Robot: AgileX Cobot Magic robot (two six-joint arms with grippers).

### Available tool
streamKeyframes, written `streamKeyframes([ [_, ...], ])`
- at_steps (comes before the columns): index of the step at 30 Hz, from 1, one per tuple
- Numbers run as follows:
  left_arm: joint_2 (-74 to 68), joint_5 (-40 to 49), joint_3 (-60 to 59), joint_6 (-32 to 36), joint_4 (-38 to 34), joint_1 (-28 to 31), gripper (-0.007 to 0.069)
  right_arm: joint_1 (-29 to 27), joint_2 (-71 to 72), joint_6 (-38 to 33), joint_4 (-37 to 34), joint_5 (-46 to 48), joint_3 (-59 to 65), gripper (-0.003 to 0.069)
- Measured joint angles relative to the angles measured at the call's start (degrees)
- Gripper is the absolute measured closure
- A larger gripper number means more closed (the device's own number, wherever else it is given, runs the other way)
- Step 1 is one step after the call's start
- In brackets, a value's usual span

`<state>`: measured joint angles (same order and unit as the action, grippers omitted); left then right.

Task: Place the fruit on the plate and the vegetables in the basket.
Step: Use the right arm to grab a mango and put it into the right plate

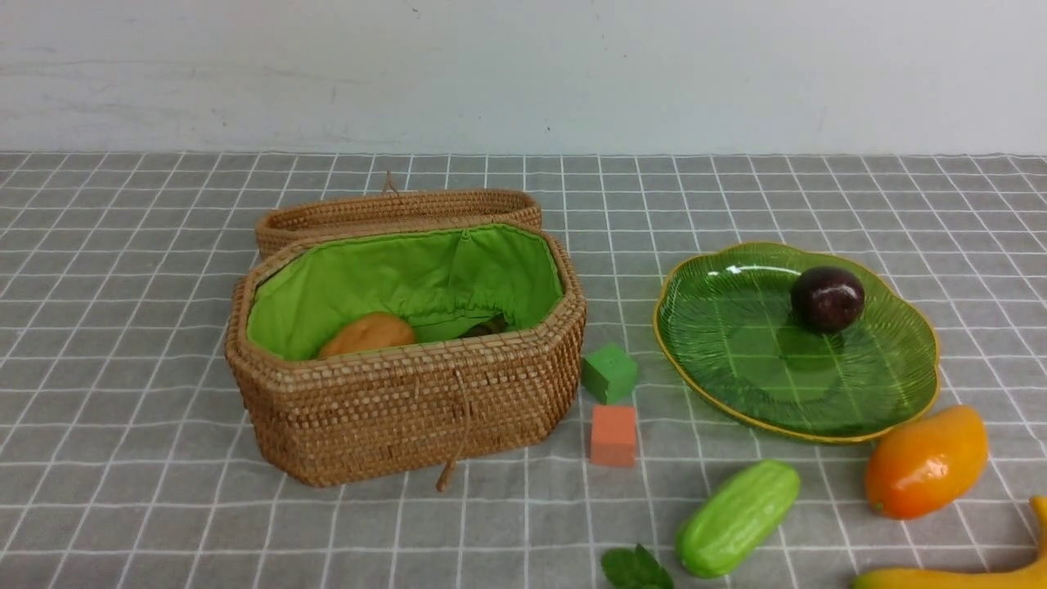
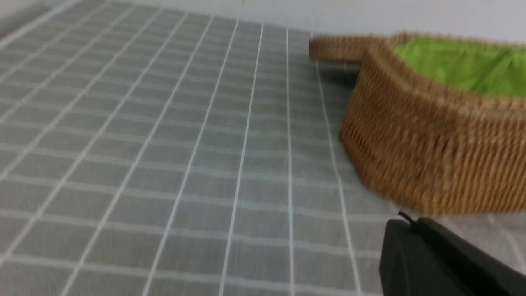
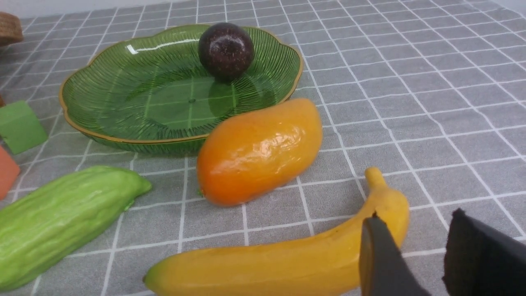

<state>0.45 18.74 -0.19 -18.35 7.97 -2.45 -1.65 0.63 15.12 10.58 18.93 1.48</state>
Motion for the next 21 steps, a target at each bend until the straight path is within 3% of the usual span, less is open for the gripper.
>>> streamKeyframes([
  [3,0.0,3.53,-1.45,0.18,-0.76,0.0,0.0627,0.0,0.0,0.0,0.0,0.0,0.0,0.0417],
  [21,0.0,3.76,-1.49,0.18,-0.8,0.0,0.0617,0.0,0.0,0.0,0.0,0.0,0.0,0.0417],
])
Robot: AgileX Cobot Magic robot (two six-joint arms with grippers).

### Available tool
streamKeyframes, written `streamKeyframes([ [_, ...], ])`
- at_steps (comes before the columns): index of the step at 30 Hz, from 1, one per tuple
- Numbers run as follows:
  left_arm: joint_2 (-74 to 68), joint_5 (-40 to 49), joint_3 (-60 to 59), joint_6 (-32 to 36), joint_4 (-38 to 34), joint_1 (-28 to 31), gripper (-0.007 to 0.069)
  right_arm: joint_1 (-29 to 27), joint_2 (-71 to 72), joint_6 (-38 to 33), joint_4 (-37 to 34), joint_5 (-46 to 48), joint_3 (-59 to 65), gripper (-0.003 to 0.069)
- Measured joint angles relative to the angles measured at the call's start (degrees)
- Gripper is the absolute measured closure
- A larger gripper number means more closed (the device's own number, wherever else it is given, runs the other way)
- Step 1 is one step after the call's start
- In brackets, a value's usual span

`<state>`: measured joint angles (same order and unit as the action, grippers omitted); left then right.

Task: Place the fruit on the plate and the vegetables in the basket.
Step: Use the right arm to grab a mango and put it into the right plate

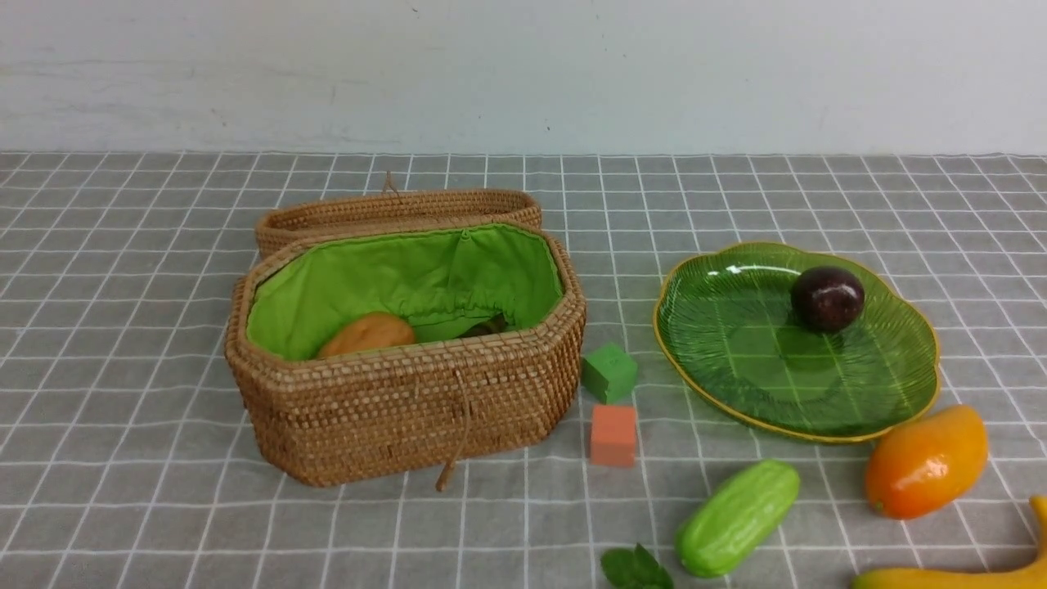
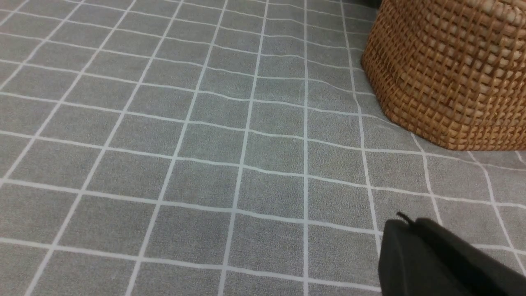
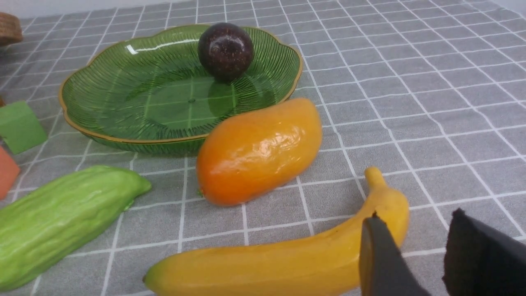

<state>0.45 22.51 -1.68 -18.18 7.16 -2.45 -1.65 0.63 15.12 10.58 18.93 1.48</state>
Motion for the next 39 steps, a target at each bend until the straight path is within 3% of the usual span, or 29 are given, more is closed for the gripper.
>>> streamKeyframes([
  [18,0.0,0.0,0.0,0.0,0.0,0.0,0.06,0.0,0.0,0.0,0.0,-1.58,0.0,0.0417],
  [22,0.0,0.0,0.0,0.05,0.0,0.0,0.0599,0.0,0.0,1.92,-0.66,-7.9,0.0,0.0417],
  [25,0.0,0.0,0.0,0.05,0.0,0.0,0.0595,0.0,0.0,8.91,-2.42,-18.93,0.0,0.0417],
  [31,0.0,0.0,0.0,0.05,-0.05,0.0,0.0587,0.0,0.0,9.79,-3.03,-34.34,-0.11,0.0417],
  [38,0.0,0.0,0.0,0.05,-0.05,0.0,0.0586,0.0,-3.66,12.64,-7.13,-26.0,-14.45,0.0417],
  [39,0.0,0.0,0.0,0.05,-0.05,0.0,0.0586,0.0,-9.15,12.18,-7.06,-20.11,-23.13,0.0417],
])
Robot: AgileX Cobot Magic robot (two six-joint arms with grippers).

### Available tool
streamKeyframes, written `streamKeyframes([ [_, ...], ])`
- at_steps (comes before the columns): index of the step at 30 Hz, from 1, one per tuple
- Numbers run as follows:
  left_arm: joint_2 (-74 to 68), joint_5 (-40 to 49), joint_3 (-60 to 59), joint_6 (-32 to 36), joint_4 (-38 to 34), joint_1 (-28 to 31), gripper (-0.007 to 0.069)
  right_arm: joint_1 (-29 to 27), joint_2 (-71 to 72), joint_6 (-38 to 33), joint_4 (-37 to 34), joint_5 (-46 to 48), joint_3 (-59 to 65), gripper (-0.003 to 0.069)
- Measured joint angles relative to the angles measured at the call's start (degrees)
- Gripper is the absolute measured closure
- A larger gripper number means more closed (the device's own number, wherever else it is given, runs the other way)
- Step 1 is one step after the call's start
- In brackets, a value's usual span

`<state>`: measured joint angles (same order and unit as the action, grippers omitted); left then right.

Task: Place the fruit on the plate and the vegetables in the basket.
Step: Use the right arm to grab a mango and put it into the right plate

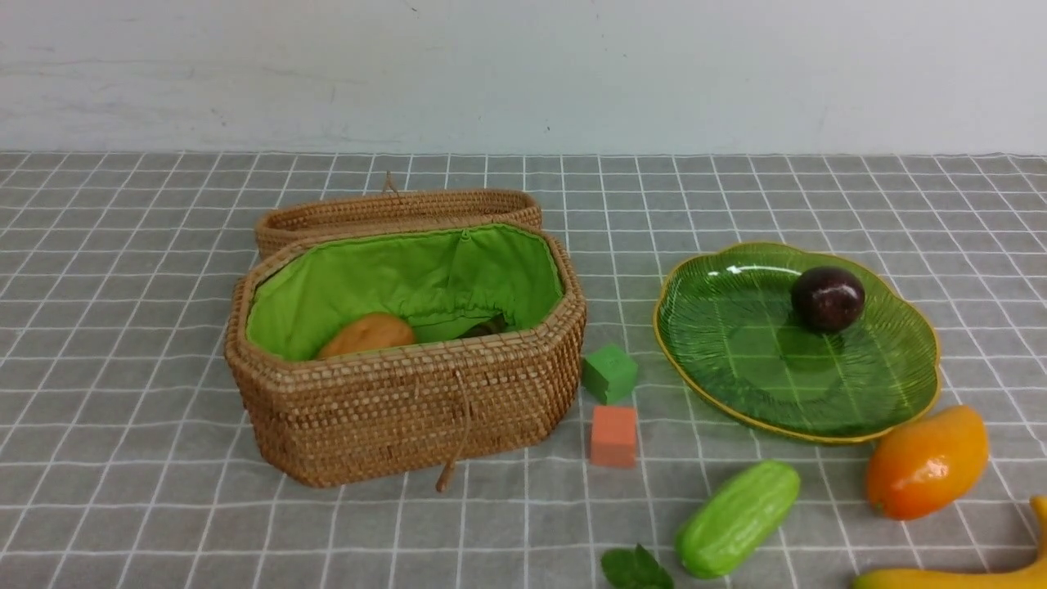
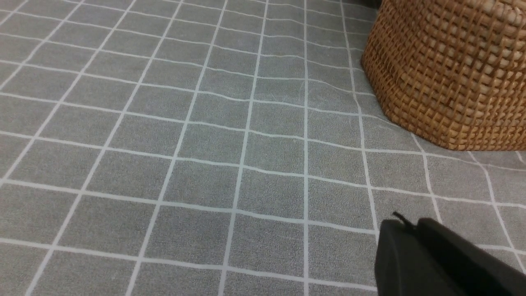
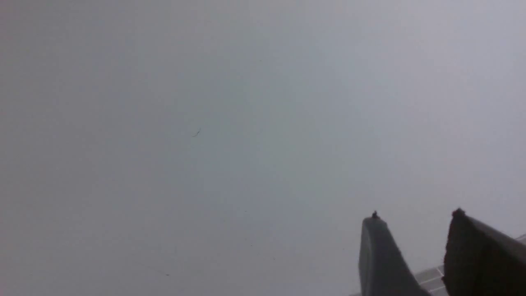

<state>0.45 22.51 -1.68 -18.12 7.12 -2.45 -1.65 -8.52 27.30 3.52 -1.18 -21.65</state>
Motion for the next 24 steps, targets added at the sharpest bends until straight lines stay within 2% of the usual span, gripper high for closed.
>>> streamKeyframes([
  [2,0.0,0.0,0.0,0.0,0.0,0.0,0.0585,0.0,-2.67,-0.13,0.21,4.0,-3.61,0.0417],
  [4,0.0,0.0,0.0,0.0,0.0,0.0,0.0582,0.0,-12.72,-0.34,2.72,17.29,-15.15,0.0417],
  [5,0.0,0.0,0.0,0.0,0.0,0.0,0.0582,0.0,-13.42,-0.39,3.04,18.33,-15.82,0.0417],
  [6,0.0,0.0,0.0,0.0,0.0,0.0,0.0579,0.0,-20.1,-0.91,6.07,27.4,-21.08,0.0417],
  [7,0.0,0.0,0.0,0.0,0.0,0.0,0.0579,0.0,-20.1,-0.97,6.42,27.4,-21.08,0.0417],
  [9,0.0,0.0,0.0,0.0,0.0,0.0,0.0575,0.0,-25.74,-0.98,9.49,33.25,-23.28,0.0417],
  [13,0.0,0.0,0.0,0.0,0.0,0.0,0.0575,0.0,-34.8,3.63,10.63,38.53,-22.91,0.0417],
  [16,0.0,0.0,0.0,0.0,0.0,0.0,0.0573,0.0,-42.34,8.37,5.45,40.05,-22.01,0.0417],
  [20,0.0,0.0,0.0,0.0,0.0,0.0,0.0567,0.0,-47.82,7.1,-1.09,39.7,-22.15,0.0403],
  [21,0.0,0.0,0.0,0.0,0.0,0.0,0.0566,0.0,-51.24,5.28,-4.52,39.65,-22.74,0.0379],
  [24,0.0,0.0,0.0,0.0,0.0,0.0,0.0564,0.0,-56.41,3.39,-7.62,39.45,-24.2,0.0313],
])
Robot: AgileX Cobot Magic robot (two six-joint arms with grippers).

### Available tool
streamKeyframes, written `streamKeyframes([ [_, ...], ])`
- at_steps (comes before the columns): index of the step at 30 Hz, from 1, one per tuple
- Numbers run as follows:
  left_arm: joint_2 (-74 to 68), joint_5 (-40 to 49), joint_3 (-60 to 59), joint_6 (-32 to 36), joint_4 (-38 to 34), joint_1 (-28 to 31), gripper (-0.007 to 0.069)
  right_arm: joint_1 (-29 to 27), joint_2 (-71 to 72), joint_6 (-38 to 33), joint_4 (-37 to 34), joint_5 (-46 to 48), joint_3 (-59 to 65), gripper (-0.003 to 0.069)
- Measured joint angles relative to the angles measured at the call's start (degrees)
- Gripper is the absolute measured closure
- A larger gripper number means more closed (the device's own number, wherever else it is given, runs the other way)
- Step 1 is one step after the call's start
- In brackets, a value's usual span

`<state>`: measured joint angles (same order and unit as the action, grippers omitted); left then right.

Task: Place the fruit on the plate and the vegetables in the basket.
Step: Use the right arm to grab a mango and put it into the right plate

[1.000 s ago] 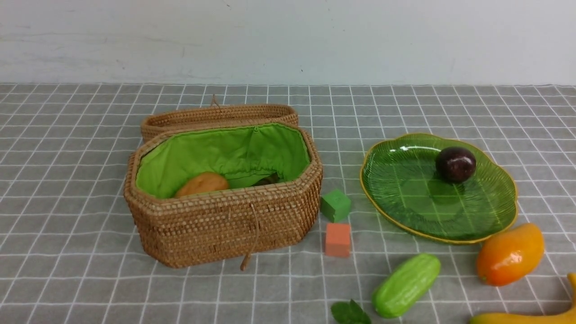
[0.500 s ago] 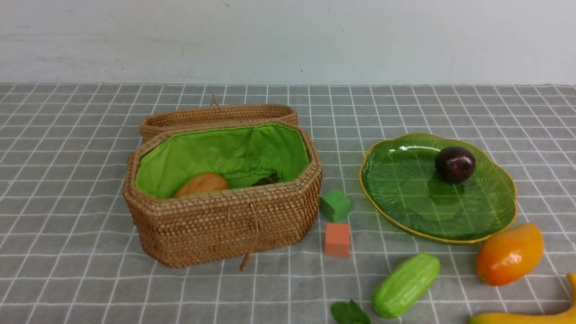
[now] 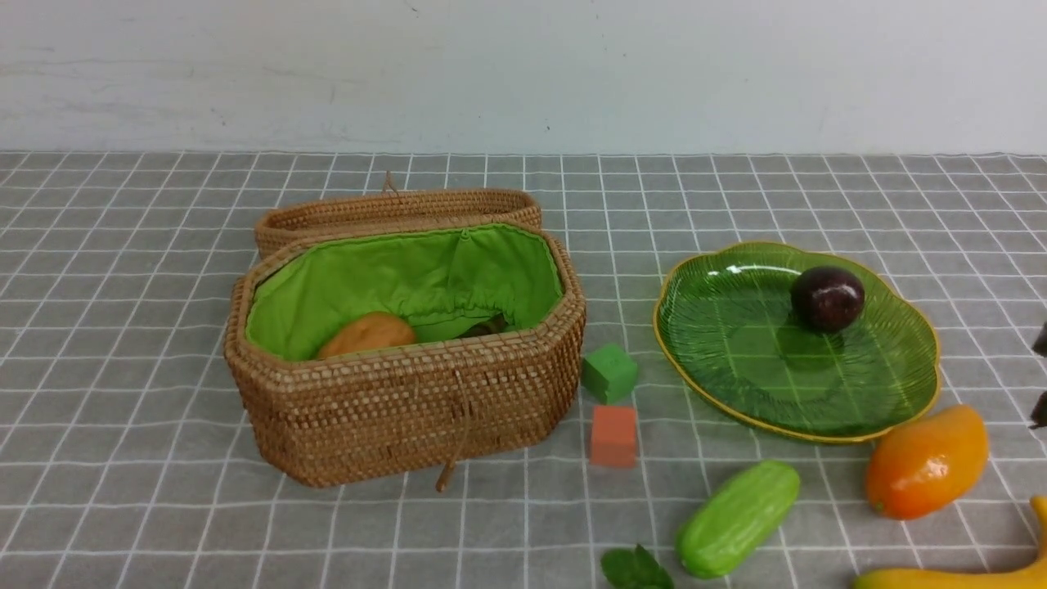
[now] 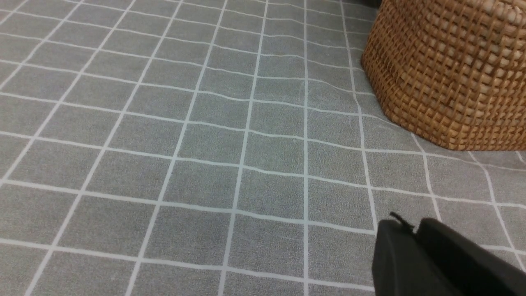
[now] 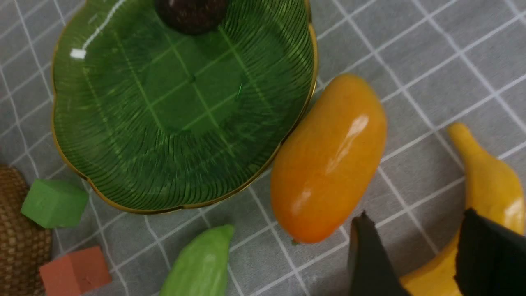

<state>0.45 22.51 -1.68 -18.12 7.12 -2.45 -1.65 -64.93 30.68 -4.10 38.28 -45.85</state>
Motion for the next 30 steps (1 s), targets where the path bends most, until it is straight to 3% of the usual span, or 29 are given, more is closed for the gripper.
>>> streamKeyframes([
  [1,0.0,0.0,0.0,0.0,0.0,0.0,0.0562,0.0,-2.11,-0.24,-0.45,-0.08,-0.49,0.0285],
  [2,0.0,0.0,0.0,0.0,0.0,0.0,0.0557,0.0,-5.79,-0.3,-1.24,-0.47,-1.64,0.021],
  [5,0.0,0.0,0.0,0.0,0.0,0.0,0.0554,0.0,-9.67,-0.3,-1.47,-1.4,-2.6,0.0116],
  [6,0.0,0.0,0.0,0.0,0.0,0.0,0.0553,0.0,-12.49,-0.3,-1.97,-2.57,-3.17,0.0039],
  [9,0.0,0.0,0.0,0.0,0.0,0.0,0.055,0.0,-16.47,-0.3,-3.24,-5.18,-3.55,-0.0013],
  [26,0.0,0.0,0.0,0.0,0.0,0.0,0.0532,0.0,-27.7,-0.37,-5.95,-13.07,-3.67,-0.0003],
  [30,0.0,0.0,0.0,0.0,0.0,0.0,0.0529,0.0,-27.83,-0.57,-5.95,-12.64,-3.97,0.0048],
])
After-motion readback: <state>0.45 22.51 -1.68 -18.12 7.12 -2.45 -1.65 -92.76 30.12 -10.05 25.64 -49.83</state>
